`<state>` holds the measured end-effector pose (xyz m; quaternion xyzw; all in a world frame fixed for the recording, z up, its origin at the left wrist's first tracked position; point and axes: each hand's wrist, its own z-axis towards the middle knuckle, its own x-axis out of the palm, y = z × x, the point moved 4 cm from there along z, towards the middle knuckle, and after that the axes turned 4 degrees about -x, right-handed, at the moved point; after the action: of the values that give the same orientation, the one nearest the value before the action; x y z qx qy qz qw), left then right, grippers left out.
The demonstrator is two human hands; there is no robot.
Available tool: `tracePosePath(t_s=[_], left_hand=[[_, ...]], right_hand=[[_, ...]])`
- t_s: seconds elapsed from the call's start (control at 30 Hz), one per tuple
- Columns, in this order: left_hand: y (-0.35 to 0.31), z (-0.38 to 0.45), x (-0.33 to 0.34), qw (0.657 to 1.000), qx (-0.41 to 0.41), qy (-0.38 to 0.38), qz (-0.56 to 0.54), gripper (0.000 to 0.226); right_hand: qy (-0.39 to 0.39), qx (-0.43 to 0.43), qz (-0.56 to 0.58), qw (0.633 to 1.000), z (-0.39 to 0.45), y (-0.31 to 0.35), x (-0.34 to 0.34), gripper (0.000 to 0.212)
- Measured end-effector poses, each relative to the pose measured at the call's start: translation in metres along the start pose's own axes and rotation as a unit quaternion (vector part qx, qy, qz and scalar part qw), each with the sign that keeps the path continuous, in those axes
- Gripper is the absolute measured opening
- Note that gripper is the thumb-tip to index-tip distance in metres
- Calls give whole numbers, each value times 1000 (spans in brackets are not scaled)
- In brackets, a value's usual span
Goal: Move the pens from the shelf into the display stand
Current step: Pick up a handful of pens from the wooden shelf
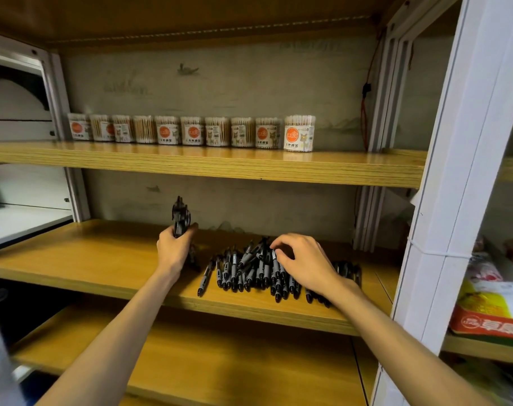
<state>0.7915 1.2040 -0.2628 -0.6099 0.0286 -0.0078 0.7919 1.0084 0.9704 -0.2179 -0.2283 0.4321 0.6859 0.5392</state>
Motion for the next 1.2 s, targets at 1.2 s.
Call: tracePosePath(t_s=[1.2], left_hand=[[-23, -36, -28, 992, 21, 15, 120, 25]], right_hand=[[0, -1, 17, 1000, -3, 28, -4, 17]])
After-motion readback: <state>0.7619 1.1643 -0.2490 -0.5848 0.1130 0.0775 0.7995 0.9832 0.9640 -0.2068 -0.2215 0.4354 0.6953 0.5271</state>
